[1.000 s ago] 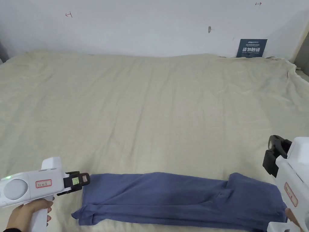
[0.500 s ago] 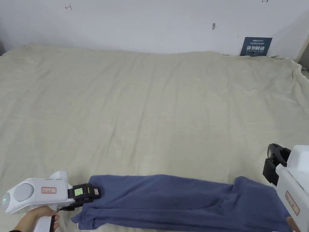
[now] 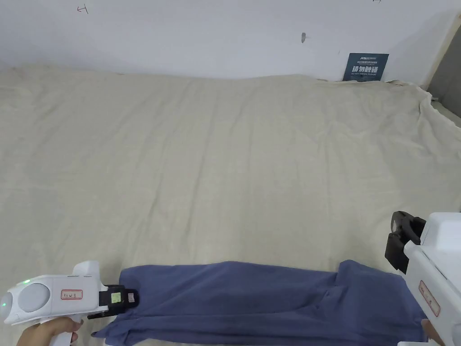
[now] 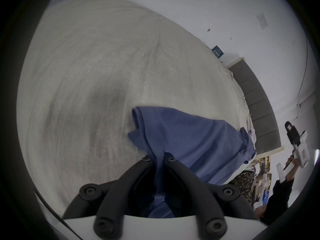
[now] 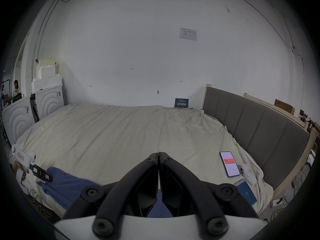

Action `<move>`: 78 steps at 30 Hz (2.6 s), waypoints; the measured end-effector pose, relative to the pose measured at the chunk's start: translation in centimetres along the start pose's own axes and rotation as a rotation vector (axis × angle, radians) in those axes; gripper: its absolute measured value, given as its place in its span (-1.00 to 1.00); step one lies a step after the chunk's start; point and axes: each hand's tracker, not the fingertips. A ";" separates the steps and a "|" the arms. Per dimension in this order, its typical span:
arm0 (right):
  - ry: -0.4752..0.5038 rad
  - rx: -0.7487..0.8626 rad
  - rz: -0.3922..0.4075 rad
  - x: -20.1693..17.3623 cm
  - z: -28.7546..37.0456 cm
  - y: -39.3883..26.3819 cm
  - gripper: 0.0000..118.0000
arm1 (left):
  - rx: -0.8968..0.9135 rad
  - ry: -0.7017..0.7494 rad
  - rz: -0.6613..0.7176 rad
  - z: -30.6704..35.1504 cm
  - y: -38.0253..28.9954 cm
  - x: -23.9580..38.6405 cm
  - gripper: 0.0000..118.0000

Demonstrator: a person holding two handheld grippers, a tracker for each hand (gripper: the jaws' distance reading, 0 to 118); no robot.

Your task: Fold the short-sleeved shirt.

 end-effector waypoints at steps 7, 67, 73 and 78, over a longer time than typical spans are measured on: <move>-0.002 0.007 -0.016 0.7 0.2 0.1 -1.00 | 0.056 0.044 -0.088 4.1 1.4 2.5 -0.96; -0.003 0.028 -0.076 4.8 3.5 -0.9 -1.00 | -0.084 0.051 -0.293 -9.2 -2.5 27.2 0.83; 0.003 0.040 -0.083 4.6 3.6 -0.6 -1.00 | 0.179 0.066 -0.287 -1.3 -1.0 25.3 0.82; 0.010 0.044 -0.084 4.4 3.6 -0.5 -1.00 | 0.325 0.253 -0.375 0.6 -1.4 22.0 0.73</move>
